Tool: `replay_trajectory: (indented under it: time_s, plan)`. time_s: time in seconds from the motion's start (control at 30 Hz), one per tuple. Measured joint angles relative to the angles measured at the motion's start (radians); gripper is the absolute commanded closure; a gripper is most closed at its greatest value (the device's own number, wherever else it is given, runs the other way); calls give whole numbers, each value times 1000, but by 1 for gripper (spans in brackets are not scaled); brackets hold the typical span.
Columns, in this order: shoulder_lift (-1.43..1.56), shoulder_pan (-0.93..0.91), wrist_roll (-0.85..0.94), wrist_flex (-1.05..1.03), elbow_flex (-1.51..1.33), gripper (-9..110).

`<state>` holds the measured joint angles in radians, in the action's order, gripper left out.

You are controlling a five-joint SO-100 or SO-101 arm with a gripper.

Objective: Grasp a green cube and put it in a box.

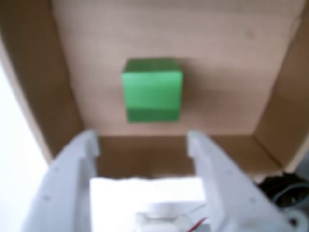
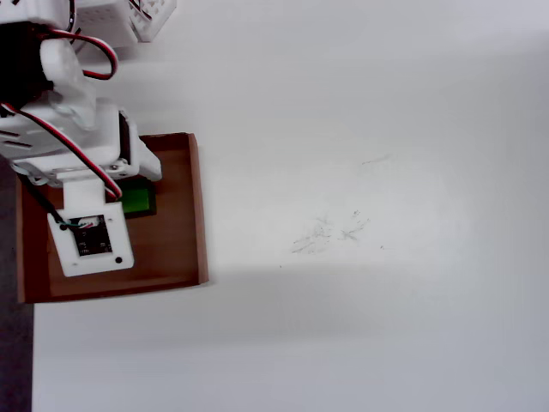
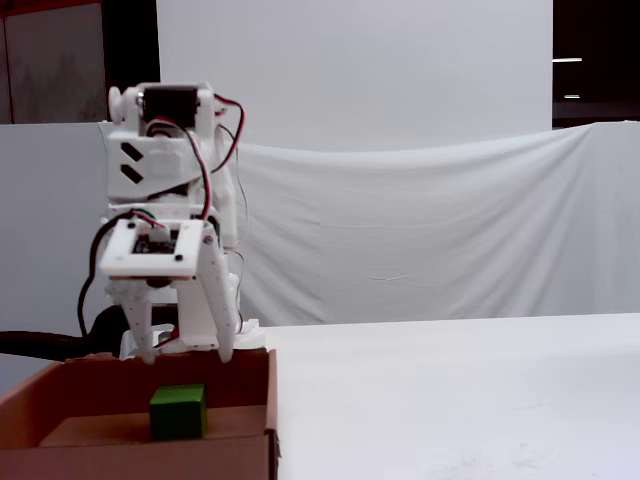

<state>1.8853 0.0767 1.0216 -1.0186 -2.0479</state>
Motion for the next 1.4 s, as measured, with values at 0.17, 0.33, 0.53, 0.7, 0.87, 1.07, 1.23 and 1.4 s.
replay_trajectory:
  time_s: [0.17,0.33,0.53,0.7,0.87,1.07,1.23,1.4]
  plan:
    - [41,18,0,-72,0,76]
    - [49,34,-17,-81,0,76]
    - [49,43,-32,-81,0,76]
    - [49,54,-52,-81,32,77]
    - [49,74,-91,-81,44,78]
    - [89,133,-190,-83,44,79]
    - [130,181,-241,-84,44,81]
    - [201,216,-247,-84,44,82]
